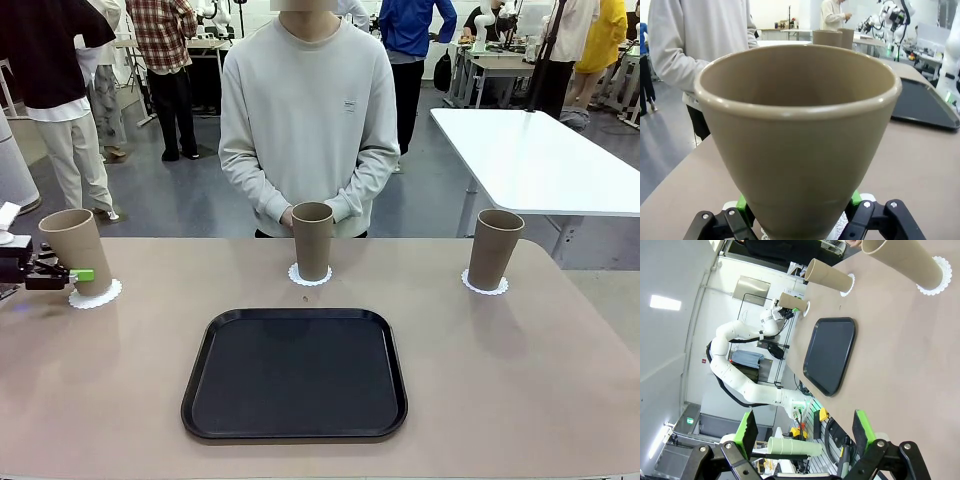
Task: Place coasters on the table and set cups on them.
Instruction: Take one Reusable plastic cup from the Flat Tray and place it on a coaster set by the human.
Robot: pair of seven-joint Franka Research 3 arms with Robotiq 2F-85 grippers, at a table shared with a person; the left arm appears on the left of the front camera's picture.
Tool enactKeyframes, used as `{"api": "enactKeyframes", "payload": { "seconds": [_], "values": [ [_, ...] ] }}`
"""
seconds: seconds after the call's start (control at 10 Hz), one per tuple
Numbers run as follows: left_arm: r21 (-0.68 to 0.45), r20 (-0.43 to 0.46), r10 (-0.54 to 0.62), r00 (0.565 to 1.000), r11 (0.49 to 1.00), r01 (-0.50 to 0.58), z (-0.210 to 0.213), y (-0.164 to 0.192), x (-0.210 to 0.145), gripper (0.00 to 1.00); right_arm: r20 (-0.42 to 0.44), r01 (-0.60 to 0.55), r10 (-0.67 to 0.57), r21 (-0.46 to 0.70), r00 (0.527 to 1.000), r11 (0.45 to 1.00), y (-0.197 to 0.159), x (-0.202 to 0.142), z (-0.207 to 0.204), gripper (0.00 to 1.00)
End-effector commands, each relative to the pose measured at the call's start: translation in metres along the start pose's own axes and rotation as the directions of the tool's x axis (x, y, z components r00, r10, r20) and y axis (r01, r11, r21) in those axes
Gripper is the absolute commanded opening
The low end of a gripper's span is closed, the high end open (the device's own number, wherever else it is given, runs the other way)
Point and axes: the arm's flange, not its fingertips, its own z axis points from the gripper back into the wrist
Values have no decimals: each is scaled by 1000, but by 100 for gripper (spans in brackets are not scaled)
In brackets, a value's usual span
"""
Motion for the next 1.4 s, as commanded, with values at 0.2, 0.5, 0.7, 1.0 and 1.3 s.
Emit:
{"api": "enactKeyframes", "payload": {
  "seconds": [0.2,0.5,0.7,1.0,1.3],
  "values": [
    [-19,-8,-137,991,990,137,-9,-13,2,82,3,-3,3,8,1000,1000,-1,-1,-1,100],
    [-43,-24,-112,993,993,111,-5,-21,4,82,3,-3,3,8,1000,1000,-1,-1,-1,100],
    [-41,-18,-112,994,993,111,2,-27,14,82,3,-3,3,8,1000,1000,-1,-1,-1,100],
    [-36,-37,-94,995,995,93,2,-24,11,82,3,-3,3,8,1000,1000,-1,-1,-1,100],
    [-35,-36,-64,997,997,63,0,-16,5,82,3,-3,3,8,1000,1000,-1,-1,-1,100]
  ]
}}
